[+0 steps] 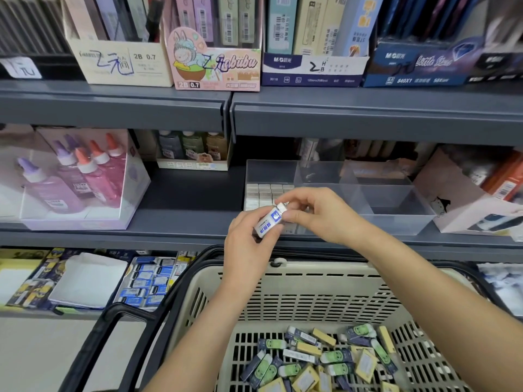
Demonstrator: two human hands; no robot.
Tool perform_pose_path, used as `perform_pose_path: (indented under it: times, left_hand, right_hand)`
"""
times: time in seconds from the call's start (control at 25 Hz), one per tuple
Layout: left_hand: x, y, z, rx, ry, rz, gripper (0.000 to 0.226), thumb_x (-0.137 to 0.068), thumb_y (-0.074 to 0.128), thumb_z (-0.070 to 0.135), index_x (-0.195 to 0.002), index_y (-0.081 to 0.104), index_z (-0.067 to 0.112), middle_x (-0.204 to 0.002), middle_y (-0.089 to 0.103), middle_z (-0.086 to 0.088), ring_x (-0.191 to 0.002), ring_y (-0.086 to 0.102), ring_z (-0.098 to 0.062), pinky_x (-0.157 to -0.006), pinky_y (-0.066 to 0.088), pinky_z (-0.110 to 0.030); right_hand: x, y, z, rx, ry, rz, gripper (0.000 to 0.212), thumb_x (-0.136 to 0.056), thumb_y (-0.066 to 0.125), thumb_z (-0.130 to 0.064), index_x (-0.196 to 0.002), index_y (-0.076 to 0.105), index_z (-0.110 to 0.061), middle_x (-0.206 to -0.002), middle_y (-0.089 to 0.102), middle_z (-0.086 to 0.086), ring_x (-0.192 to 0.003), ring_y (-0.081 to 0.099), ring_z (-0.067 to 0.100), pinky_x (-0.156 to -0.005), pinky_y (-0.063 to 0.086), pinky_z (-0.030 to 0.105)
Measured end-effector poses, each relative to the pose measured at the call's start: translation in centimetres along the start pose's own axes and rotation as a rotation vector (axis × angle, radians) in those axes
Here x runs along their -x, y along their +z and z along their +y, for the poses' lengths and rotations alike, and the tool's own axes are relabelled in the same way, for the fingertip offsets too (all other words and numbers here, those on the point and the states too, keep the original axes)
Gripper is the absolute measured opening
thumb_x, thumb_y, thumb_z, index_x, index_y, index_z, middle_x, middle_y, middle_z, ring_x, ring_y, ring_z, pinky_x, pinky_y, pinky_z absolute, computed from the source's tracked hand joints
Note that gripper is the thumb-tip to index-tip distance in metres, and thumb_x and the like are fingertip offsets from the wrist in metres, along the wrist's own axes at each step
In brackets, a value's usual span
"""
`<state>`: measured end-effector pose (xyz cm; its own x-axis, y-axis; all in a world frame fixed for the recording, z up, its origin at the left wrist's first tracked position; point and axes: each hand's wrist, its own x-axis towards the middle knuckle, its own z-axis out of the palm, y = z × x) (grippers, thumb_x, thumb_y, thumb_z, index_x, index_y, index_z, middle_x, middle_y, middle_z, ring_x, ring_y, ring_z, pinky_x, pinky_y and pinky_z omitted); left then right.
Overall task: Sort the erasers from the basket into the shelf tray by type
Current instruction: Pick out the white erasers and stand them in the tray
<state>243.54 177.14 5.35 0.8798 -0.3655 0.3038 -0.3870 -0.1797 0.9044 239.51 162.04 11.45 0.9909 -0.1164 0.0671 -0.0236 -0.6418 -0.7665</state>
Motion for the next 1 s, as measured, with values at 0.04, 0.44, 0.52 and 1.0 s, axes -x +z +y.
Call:
perform_pose_path:
  times: [0.04, 0.44, 0.52, 1.0]
  left_hand:
    - [0.0, 0.0, 0.1, -0.020, 0.013, 0.014, 0.033, -0.082, 0.068, 0.024, -0.104, 0.056, 0.045, -0.099, 0.054, 0.020, -0.093, 0.052, -0.007, -0.081, 0.046, -0.027]
    - [-0.4, -0.2, -0.6, -0.118, -0.077, 0.078, 0.044, -0.087, 0.063, 0.020, -0.128, 0.047, 0.021, -0.124, 0.042, 0.009, -0.120, 0.043, -0.011, -0.099, 0.042, -0.043]
    - [-0.5, -0.2, -0.7, -0.112, -0.083, 0.073, 0.044, -0.087, 0.062, 0.019, -0.128, 0.047, 0.021, -0.122, 0.040, 0.012, -0.120, 0.044, -0.011, -0.098, 0.043, -0.044]
    - [0.1, -0.3, -0.5, -0.117, -0.076, 0.079, 0.042, -0.086, 0.061, 0.015, -0.126, 0.048, 0.019, -0.122, 0.040, 0.013, -0.120, 0.042, -0.010, -0.100, 0.040, -0.032]
  right_hand:
    - [-0.1, -0.5, 0.1, -0.029, 0.011, 0.040, 0.015, -0.084, 0.066, -0.017, -0.092, 0.065, -0.030, -0.073, 0.064, -0.011, -0.070, 0.058, 0.006, -0.071, 0.046, 0.016]
    - [-2.3, -4.0, 1.8, 0.524, 0.077, 0.296, 0.015, -0.088, 0.058, -0.026, -0.100, 0.062, -0.017, -0.080, 0.056, -0.004, -0.075, 0.053, 0.022, -0.067, 0.032, 0.021]
    - [-2.7, -3.9, 1.6, 0.567, 0.065, 0.247, 0.015, -0.088, 0.058, -0.025, -0.099, 0.064, -0.016, -0.087, 0.062, 0.001, -0.085, 0.059, 0.027, -0.069, 0.037, 0.024]
    - [-1.7, -1.8, 2.7, 0.479, 0.159, 0.259, 0.019, -0.092, 0.051, -0.017, -0.100, 0.068, -0.016, -0.103, 0.068, 0.000, -0.092, 0.060, 0.018, -0.078, 0.041, 0.020]
